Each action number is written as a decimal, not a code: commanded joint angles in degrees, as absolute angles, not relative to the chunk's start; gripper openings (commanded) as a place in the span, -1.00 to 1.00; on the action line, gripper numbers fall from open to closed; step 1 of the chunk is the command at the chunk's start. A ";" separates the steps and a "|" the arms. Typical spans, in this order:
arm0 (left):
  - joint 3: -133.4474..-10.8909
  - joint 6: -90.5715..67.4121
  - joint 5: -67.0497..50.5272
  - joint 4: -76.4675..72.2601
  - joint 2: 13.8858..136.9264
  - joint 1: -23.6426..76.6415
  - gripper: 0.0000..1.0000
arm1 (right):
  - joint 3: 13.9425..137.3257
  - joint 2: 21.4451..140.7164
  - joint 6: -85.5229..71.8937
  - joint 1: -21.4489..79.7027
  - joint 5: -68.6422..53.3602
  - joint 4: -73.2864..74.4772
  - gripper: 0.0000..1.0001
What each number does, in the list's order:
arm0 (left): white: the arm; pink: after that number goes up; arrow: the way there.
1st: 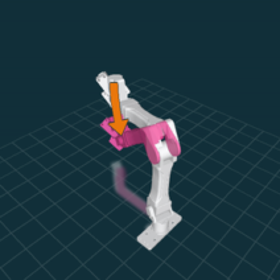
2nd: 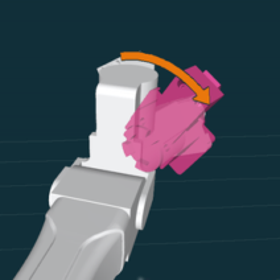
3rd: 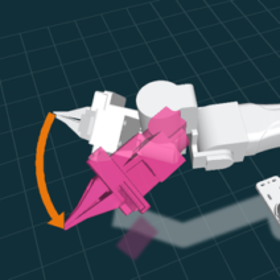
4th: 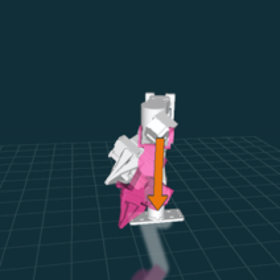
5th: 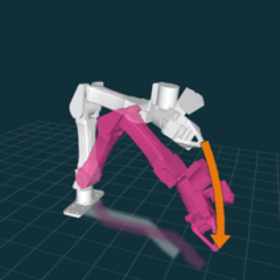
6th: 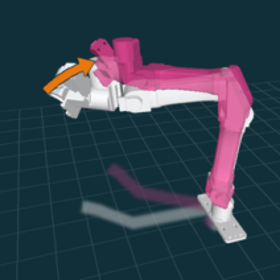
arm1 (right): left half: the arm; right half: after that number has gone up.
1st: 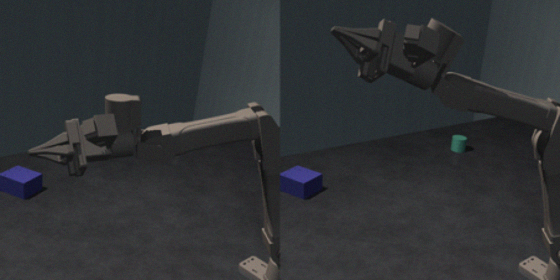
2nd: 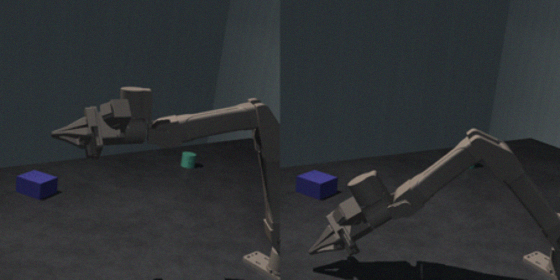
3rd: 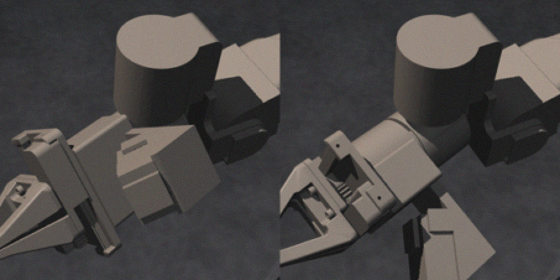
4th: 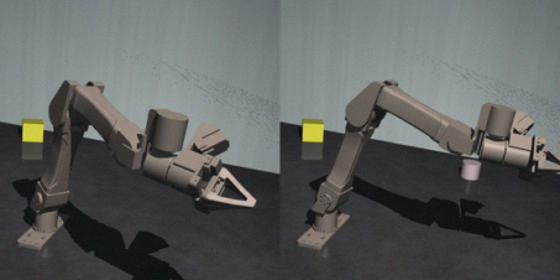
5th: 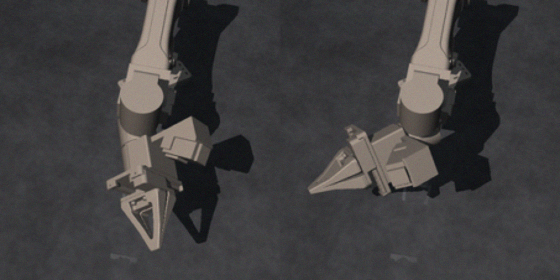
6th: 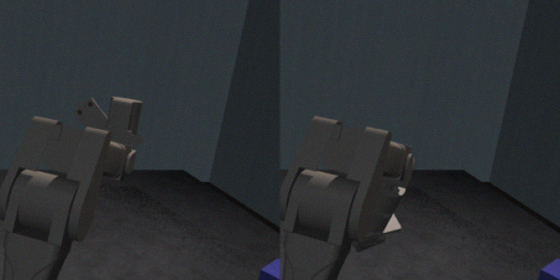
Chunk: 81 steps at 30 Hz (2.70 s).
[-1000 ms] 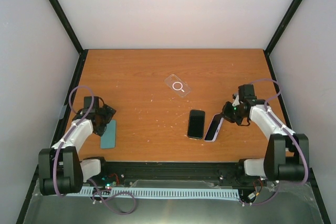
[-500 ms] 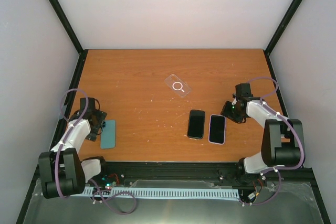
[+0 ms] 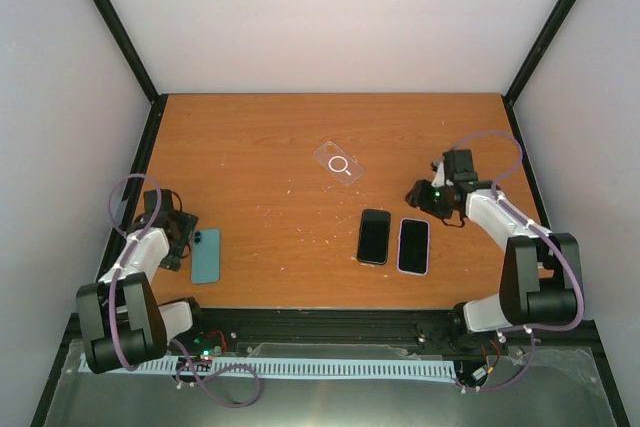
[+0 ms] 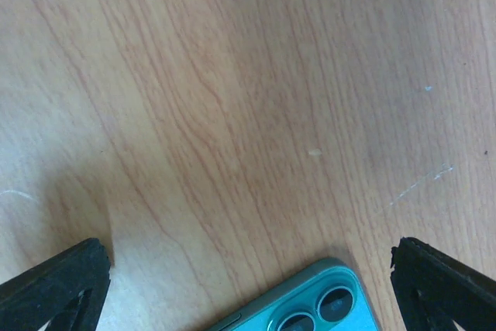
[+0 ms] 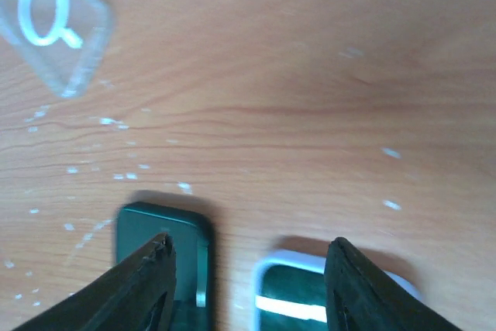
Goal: Put the phone into the phone case
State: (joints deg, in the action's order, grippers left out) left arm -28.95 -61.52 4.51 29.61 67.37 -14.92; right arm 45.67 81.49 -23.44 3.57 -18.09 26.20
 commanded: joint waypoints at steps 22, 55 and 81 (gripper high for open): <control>-19.98 -62.62 -24.36 28.52 60.56 -15.21 0.99 | 83.91 116.86 -12.49 28.13 -9.97 22.29 0.15; -18.94 -62.90 -23.65 37.38 55.49 -12.50 0.99 | 77.24 117.61 -15.80 36.18 -8.82 27.43 -0.27; -24.05 -74.83 -21.64 29.11 62.31 5.36 0.99 | 51.42 94.65 -27.00 41.18 -9.56 18.86 -0.22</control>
